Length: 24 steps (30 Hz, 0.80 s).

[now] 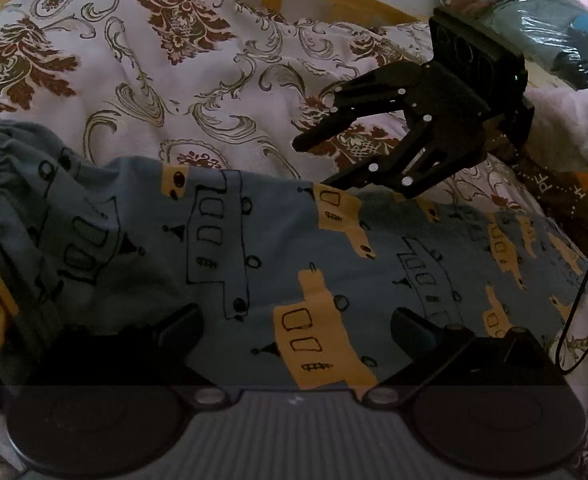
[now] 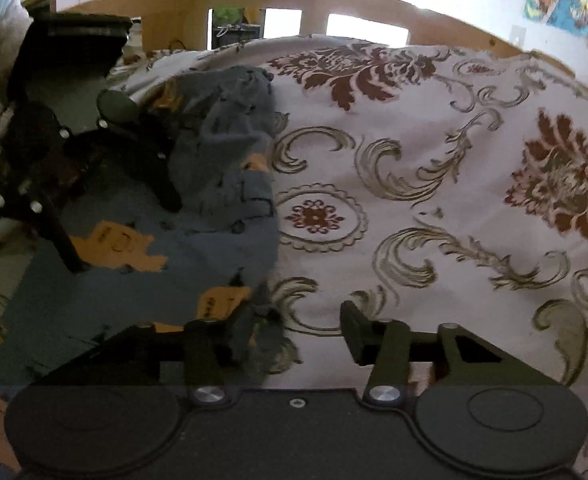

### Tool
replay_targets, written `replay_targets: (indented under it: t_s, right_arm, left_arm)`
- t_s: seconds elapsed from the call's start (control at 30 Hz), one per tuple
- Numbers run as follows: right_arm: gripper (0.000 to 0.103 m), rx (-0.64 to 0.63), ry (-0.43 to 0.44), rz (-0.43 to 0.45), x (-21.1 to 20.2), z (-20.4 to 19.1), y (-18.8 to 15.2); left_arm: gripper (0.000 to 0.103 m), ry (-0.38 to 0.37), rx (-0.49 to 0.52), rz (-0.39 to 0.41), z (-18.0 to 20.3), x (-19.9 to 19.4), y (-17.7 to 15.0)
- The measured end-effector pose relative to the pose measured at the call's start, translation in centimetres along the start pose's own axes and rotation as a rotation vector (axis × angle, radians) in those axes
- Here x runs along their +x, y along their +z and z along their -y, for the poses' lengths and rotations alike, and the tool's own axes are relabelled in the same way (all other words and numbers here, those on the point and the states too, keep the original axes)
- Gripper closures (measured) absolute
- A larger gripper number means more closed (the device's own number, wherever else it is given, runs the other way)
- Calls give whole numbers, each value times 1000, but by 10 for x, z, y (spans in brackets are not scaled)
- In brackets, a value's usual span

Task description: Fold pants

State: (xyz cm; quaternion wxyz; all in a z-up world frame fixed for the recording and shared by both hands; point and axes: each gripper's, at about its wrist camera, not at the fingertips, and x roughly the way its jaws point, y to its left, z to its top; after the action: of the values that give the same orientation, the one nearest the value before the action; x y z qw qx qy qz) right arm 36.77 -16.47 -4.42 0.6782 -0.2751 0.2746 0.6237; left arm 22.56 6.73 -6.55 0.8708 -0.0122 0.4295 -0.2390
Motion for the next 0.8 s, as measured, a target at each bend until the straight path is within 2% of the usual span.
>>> replay_targets:
  t_s: [0.07,0.2,0.27,0.43,0.47,0.53,0.6,0.67,0.73,0.8]
  right_arm:
    - [63,-1,15,-25,8,-3,0]
    - [88,32,49,-33,15,-8,-1]
    - [92,50,46,-29,14,-8,-1]
    - [96,115,-36,11,-2,4,-4]
    - [103,134,-66,16,-4,8,-5]
    - [103,166,-154,6,-3,18,-12]
    - [103,217,-183,-6,0,27,-19]
    - [102,217,-229,15,-5,24,-20]
    - [86,236,-221,60,-16,16,-15]
    - [78,238,-185,85,-24,-2,-11]
  left_arm:
    - [0,2,3,1,0,0,0]
    - [0,4,3,1,1,0,0]
    - [0,5,0,0,1,0,0]
    - [0,17,1,-6,3,2,1]
    - [0,20,5,-8,3,3,1]
    - [0,24,13,-10,4,4,0]
    - [0,25,16,-9,4,4,-2]
    - [1,26,14,-9,3,5,-2]
    - [1,30,14,-11,4,5,-2]
    - [1,35,6,-15,5,4,-1]
